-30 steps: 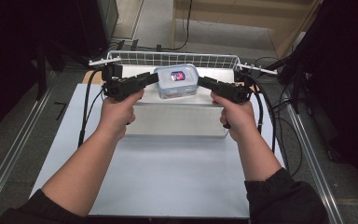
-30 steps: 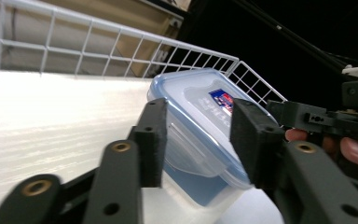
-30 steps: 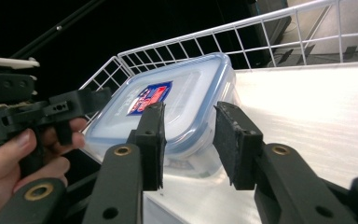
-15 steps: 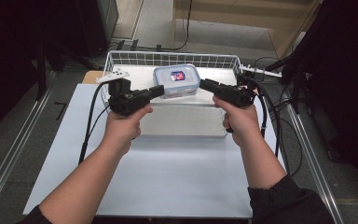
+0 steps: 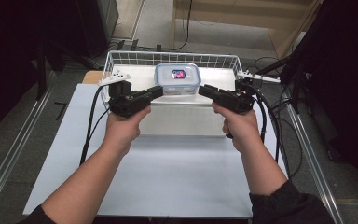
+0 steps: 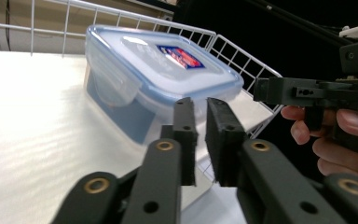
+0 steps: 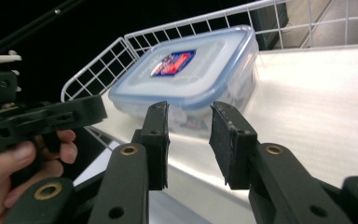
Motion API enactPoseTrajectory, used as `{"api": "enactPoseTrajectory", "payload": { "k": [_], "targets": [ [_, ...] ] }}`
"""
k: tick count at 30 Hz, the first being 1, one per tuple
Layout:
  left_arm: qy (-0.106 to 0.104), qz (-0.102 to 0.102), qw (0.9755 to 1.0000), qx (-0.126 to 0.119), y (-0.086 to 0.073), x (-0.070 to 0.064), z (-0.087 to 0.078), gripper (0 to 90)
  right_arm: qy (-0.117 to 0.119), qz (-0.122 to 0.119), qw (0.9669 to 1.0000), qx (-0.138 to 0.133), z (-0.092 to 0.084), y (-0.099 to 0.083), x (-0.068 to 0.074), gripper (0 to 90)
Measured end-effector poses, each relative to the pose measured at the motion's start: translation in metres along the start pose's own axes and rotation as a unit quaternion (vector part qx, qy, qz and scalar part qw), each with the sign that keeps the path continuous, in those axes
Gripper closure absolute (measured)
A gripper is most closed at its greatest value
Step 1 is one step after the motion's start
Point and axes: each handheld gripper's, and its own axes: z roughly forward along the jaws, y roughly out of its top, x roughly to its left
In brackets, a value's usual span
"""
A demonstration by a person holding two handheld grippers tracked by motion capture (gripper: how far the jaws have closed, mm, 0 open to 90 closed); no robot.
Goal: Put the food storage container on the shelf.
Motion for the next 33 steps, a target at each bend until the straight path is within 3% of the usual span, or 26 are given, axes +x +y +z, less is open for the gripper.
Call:
{"api": "enactPoseTrajectory", "payload": {
  "k": [1, 3, 6, 8, 9, 12, 16, 17, 20, 21, 23, 25, 26, 28, 31, 33],
  "targets": [
    [0.003, -0.001, 1.0000, -0.003, -0.003, -0.001, -0.003, 79.1, -0.002, -0.002, 1.0000, 0.000, -0.001, -0.002, 0.001, 67.4],
    [0.013, 0.023, 0.9996, -0.001, -0.014, -0.003, -0.012, 73.1, -0.008, -0.013, 0.9999, 0.002, -0.006, -0.012, 0.005, 66.3],
    [0.015, 0.031, 0.9994, 0.001, -0.024, -0.004, -0.018, 69.0, -0.012, -0.021, 0.9997, 0.003, -0.010, -0.020, 0.008, 64.5],
    [0.016, 0.041, 0.9990, 0.007, -0.042, -0.004, -0.027, 64.6, -0.011, -0.031, 0.9995, 0.004, -0.015, -0.033, 0.010, 60.2],
    [0.016, 0.041, 0.9990, 0.007, -0.042, -0.004, -0.027, 63.1, -0.011, -0.031, 0.9995, 0.004, -0.015, -0.033, 0.010, 60.2],
    [0.021, 0.047, 0.9985, 0.016, -0.067, -0.002, -0.036, 58.1, -0.027, -0.056, 0.9981, 0.006, -0.021, -0.055, 0.013, 52.6],
    [0.026, 0.054, 0.9979, 0.026, -0.085, 0.000, -0.043, 51.9, -0.041, -0.072, 0.9965, 0.007, -0.025, -0.072, 0.013, 47.1],
    [0.033, 0.063, 0.9970, 0.032, -0.097, 0.002, -0.048, 50.8, -0.050, -0.082, 0.9954, 0.008, -0.026, -0.088, 0.013, 44.0],
    [0.039, 0.063, 0.9965, 0.038, -0.108, 0.005, -0.052, 48.5, -0.057, -0.090, 0.9943, 0.007, -0.028, -0.103, 0.011, 40.1],
    [0.045, 0.067, 0.9958, 0.044, -0.115, 0.007, -0.055, 44.3, -0.066, -0.093, 0.9934, 0.008, -0.030, -0.118, 0.009, 36.2],
    [0.050, 0.070, 0.9950, 0.051, -0.126, 0.009, -0.059, 43.4, -0.070, -0.096, 0.9928, 0.006, -0.031, -0.124, 0.008, 34.0],
    [0.069, 0.088, 0.9910, 0.074, -0.146, 0.013, -0.064, 38.0, -0.088, -0.102, 0.9909, -0.001, -0.035, -0.147, 0.004, 28.2],
    [0.069, 0.088, 0.9910, 0.074, -0.146, 0.013, -0.064, 36.1, -0.088, -0.102, 0.9909, -0.001, -0.035, -0.147, 0.004, 28.2],
    [0.082, 0.094, 0.9883, 0.088, -0.163, 0.019, -0.068, 31.4, -0.107, -0.107, 0.9884, -0.002, -0.040, -0.167, -0.003, 19.3],
    [0.092, 0.097, 0.9861, 0.098, -0.176, 0.022, -0.071, 26.7, -0.113, -0.100, 0.9886, -0.001, -0.043, -0.179, -0.007, 14.4],
    [0.098, 0.098, 0.9851, 0.103, -0.189, 0.025, -0.074, 20.0, -0.126, -0.108, 0.9861, -0.002, -0.048, -0.193, -0.011, 13.8]
  ]
}}
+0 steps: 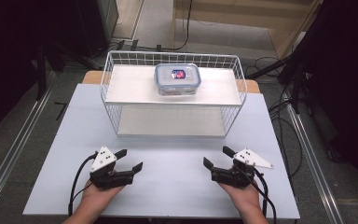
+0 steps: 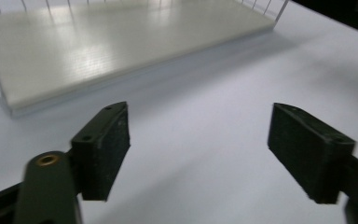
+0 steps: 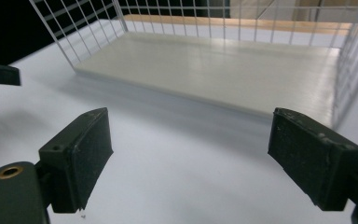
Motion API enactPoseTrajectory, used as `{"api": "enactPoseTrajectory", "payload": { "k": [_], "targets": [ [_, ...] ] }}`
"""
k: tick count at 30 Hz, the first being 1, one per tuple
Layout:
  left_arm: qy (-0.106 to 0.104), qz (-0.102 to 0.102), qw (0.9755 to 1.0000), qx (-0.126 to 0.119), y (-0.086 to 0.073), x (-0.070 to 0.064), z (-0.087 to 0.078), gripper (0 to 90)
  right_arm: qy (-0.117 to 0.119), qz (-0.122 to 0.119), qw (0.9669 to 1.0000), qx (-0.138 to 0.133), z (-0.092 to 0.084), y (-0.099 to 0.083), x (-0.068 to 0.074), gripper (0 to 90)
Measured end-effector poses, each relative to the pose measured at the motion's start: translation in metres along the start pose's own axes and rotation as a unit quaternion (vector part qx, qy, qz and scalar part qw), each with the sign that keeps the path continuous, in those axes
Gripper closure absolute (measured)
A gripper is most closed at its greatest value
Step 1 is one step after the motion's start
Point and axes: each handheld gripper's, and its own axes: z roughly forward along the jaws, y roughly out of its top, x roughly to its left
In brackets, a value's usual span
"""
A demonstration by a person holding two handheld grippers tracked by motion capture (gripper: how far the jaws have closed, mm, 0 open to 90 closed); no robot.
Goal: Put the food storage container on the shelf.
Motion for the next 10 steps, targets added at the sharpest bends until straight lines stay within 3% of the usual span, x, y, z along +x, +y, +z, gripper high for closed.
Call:
{"api": "enactPoseTrajectory", "payload": {
  "k": [1, 2, 3, 10],
  "targets": [
    [0.002, 0.000, 1.0000, 0.003, -0.004, 0.000, 0.001, 19.2, -0.005, -0.004, 1.0000, 0.003, -0.002, -0.006, 0.000, 13.8],
    [0.006, 0.006, 0.9997, 0.023, -0.008, 0.000, 0.005, 17.5, -0.009, -0.001, 0.9999, 0.009, -0.003, -0.013, -0.003, 13.9],
    [0.009, 0.005, 0.9997, 0.023, -0.009, 0.001, 0.007, 16.9, -0.008, 0.008, 0.9999, 0.010, -0.003, -0.015, -0.004, 13.9],
    [0.005, -0.002, 0.9998, 0.018, -0.007, 0.001, 0.008, 16.8, -0.010, 0.011, 0.9999, 0.005, -0.001, -0.014, -0.008, 13.9]
  ]
}}
